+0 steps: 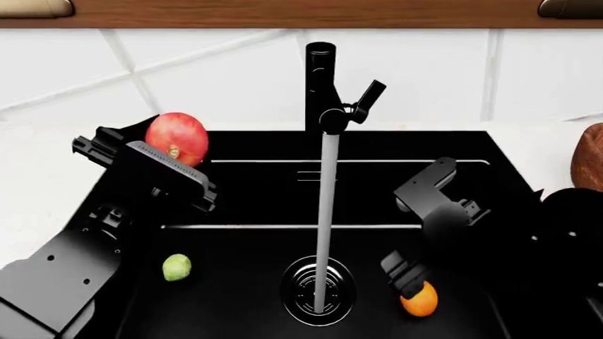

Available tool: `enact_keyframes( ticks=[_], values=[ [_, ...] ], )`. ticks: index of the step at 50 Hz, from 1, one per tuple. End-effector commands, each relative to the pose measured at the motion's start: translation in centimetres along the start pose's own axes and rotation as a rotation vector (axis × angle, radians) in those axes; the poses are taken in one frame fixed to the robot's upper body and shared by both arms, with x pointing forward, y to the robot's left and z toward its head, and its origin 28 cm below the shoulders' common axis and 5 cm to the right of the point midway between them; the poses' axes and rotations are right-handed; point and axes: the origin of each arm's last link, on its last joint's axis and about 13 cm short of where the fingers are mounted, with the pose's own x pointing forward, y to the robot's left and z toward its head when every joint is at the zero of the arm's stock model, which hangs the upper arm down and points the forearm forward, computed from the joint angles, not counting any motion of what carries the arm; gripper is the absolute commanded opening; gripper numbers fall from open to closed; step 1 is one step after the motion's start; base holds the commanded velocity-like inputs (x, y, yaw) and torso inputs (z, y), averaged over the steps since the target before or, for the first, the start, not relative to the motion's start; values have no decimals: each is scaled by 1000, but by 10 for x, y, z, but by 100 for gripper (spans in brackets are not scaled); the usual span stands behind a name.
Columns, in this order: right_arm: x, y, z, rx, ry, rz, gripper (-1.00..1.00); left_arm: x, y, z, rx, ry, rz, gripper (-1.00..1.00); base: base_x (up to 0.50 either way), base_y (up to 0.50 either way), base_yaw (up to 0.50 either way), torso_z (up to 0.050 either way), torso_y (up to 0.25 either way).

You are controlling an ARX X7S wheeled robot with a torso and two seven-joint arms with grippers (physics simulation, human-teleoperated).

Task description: Pick the pomegranates and oranges from the sink and place them in one bowl. Place the brussel sprout in the other bowl. Then turn off the sink faucet.

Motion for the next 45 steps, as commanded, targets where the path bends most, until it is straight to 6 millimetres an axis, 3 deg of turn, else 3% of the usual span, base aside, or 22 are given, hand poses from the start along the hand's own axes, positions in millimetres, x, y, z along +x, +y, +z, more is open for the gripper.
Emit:
enact_keyframes(
  ticks=[1, 45],
  values=[
    [10, 0, -8, 29, 7, 10, 100, 1, 1, 3, -13, -8, 18, -100, 0, 0, 0, 0, 0],
    [41, -2, -35, 106, 57, 0, 100, 3, -2, 3, -15, -3, 17, -100, 0, 0, 0, 0, 0]
  ],
)
